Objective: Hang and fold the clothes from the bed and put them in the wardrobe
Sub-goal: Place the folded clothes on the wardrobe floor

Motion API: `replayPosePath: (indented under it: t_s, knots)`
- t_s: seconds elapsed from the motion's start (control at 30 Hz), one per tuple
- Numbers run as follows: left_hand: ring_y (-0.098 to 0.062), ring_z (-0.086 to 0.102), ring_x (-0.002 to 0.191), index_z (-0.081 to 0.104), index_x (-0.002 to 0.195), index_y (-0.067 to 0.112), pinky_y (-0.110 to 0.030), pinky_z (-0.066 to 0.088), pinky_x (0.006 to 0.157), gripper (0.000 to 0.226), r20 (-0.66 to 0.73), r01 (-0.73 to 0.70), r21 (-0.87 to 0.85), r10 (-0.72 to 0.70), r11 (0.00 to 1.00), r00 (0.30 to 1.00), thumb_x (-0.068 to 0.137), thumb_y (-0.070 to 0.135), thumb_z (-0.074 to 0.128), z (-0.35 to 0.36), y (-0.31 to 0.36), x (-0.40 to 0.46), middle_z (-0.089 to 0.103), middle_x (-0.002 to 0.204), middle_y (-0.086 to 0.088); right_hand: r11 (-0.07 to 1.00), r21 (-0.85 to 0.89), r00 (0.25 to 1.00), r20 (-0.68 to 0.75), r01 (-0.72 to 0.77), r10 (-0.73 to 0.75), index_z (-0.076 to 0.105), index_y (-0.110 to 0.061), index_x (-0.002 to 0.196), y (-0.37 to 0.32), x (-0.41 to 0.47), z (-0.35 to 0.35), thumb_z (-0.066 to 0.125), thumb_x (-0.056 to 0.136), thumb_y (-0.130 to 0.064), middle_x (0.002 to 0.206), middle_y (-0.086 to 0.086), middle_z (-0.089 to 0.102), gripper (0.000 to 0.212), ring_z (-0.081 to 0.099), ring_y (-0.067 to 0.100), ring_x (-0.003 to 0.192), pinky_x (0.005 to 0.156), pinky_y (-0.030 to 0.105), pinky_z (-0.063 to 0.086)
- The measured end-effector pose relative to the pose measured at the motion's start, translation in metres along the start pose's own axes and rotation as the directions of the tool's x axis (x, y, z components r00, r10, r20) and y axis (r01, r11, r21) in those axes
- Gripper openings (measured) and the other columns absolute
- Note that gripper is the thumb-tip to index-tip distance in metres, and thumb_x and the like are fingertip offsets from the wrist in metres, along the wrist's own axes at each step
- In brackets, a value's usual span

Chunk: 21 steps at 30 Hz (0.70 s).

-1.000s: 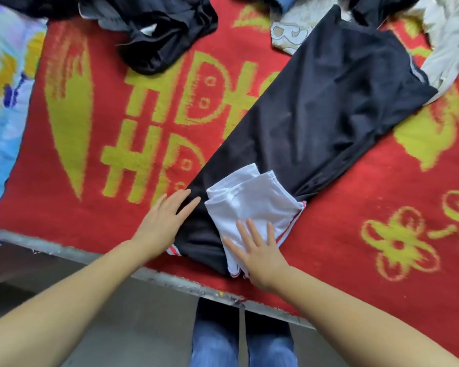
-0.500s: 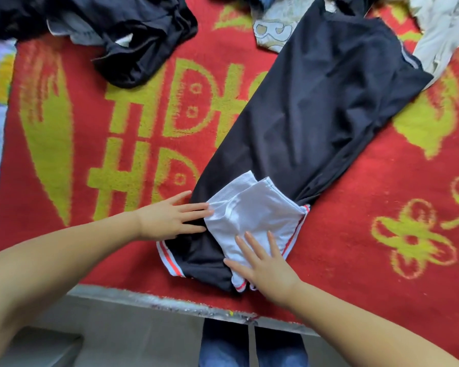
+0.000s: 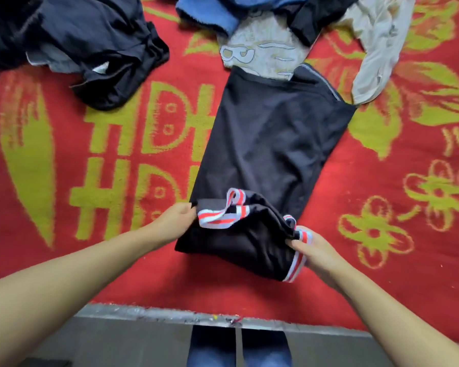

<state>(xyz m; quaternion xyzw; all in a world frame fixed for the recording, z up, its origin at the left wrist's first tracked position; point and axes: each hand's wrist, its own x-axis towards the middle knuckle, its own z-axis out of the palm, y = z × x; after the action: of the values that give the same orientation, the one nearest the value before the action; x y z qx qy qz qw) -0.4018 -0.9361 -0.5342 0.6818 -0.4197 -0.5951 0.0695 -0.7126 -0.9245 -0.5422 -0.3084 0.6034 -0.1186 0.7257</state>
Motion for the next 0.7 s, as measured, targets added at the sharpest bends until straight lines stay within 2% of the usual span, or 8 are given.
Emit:
replayPosePath:
  t_s: [0.17, 0.23, 0.3, 0.33, 0.4, 0.47, 0.5, 0.7]
  knots:
    - [-0.018, 0.048, 0.074, 0.055, 0.077, 0.005, -0.033, 0.03, 0.065, 0.03, -0.432, 0.034, 0.038, -0.015, 0.999, 0.902, 0.097, 0.026, 0.052, 0.02, -0.005, 0.036, 0.057, 0.074, -0.006, 0.978, -0.205, 0.885, -0.45, 0.029, -0.121, 0.057, -0.009, 0.116, 0.012, 0.022, 0.009, 0.064, 0.083, -0.038, 0.109, 0.0, 0.06, 0.044, 0.053, 0.014, 0.099, 0.084, 0.029, 0.041]
    - [-0.02, 0.05, 0.087, 0.058, 0.102, 0.009, -0.027, 0.031, 0.073, 0.017, -0.579, 0.078, -0.011, -0.07, 0.997, 0.812, 0.096, 0.024, 0.052, 0.026, -0.002, 0.034, 0.062, 0.098, -0.009, 0.975, -0.219, 0.827, -0.544, 0.024, -0.142, 0.043, -0.009, 0.135, 0.008, 0.013, 0.02, 0.062, 0.09, -0.028, 0.125, 0.002, 0.05, 0.052, 0.046, 0.015, 0.116, 0.096, 0.026, 0.034]
    - [-0.026, 0.05, 0.109, 0.05, 0.127, 0.007, -0.032, 0.036, 0.093, 0.037, -0.64, -0.036, 0.192, 0.153, 0.981, 0.753, 0.094, 0.024, 0.051, 0.032, -0.002, 0.023, 0.055, 0.122, -0.013, 0.891, -0.428, 0.729, -0.562, 0.148, -0.391, 0.033, -0.006, 0.143, 0.004, -0.003, 0.033, 0.061, 0.091, -0.02, 0.14, 0.013, 0.042, 0.061, 0.038, 0.026, 0.132, 0.108, 0.03, 0.026]
    - [-0.029, 0.046, 0.119, 0.045, 0.132, 0.007, -0.041, 0.036, 0.101, 0.046, -0.571, -0.135, 0.425, 0.381, 0.895, 0.727, 0.091, 0.026, 0.05, 0.035, -0.005, 0.016, 0.05, 0.13, -0.014, 0.778, -0.589, 0.673, -0.486, 0.218, -0.557, 0.033, -0.005, 0.143, 0.001, -0.011, 0.041, 0.061, 0.089, -0.021, 0.143, 0.017, 0.039, 0.063, 0.034, 0.031, 0.135, 0.112, 0.035, 0.023]
    - [-0.029, 0.036, 0.134, 0.036, 0.141, 0.011, -0.053, 0.03, 0.106, 0.065, -0.143, -0.358, 0.786, 0.713, 0.503, 0.686, 0.083, 0.037, 0.051, 0.047, -0.021, 0.005, 0.038, 0.145, -0.014, 0.43, -0.869, 0.669, -0.17, 0.244, -0.724, 0.033, -0.01, 0.143, 0.009, -0.022, 0.062, 0.065, 0.077, -0.032, 0.147, 0.02, 0.035, 0.076, 0.026, 0.036, 0.139, 0.112, 0.048, 0.019]
    - [-0.029, 0.018, 0.145, 0.022, 0.15, 0.015, -0.057, 0.022, 0.109, 0.089, 0.303, -0.491, 0.864, 0.664, 0.112, 0.684, 0.074, 0.043, 0.06, 0.057, -0.042, -0.001, 0.017, 0.157, -0.015, 0.12, -0.976, 0.788, 0.072, 0.182, -0.612, 0.033, -0.018, 0.143, 0.028, -0.024, 0.077, 0.08, 0.056, -0.036, 0.15, 0.021, 0.032, 0.101, 0.022, 0.038, 0.14, 0.108, 0.06, 0.017]
    - [-0.029, 0.01, 0.147, 0.015, 0.152, 0.017, -0.057, 0.02, 0.109, 0.102, 0.404, -0.515, 0.856, 0.577, 0.034, 0.71, 0.068, 0.04, 0.067, 0.06, -0.052, 0.001, 0.006, 0.159, -0.016, 0.067, -0.986, 0.869, 0.103, 0.155, -0.484, 0.034, -0.021, 0.144, 0.037, -0.023, 0.082, 0.086, 0.047, -0.032, 0.151, 0.021, 0.031, 0.111, 0.023, 0.04, 0.14, 0.107, 0.064, 0.016]
    - [-0.038, 0.016, 0.143, -0.001, 0.151, 0.026, -0.059, 0.035, 0.101, 0.127, 0.251, -0.308, 0.944, 0.345, 0.12, 0.904, 0.054, 0.015, 0.082, 0.062, -0.037, 0.028, 0.007, 0.154, -0.024, -0.066, -0.997, 0.945, 0.067, 0.049, -0.32, 0.047, -0.023, 0.14, 0.034, 0.019, 0.059, 0.085, 0.048, -0.009, 0.147, 0.025, 0.038, 0.1, 0.038, 0.044, 0.135, 0.103, 0.075, 0.015]
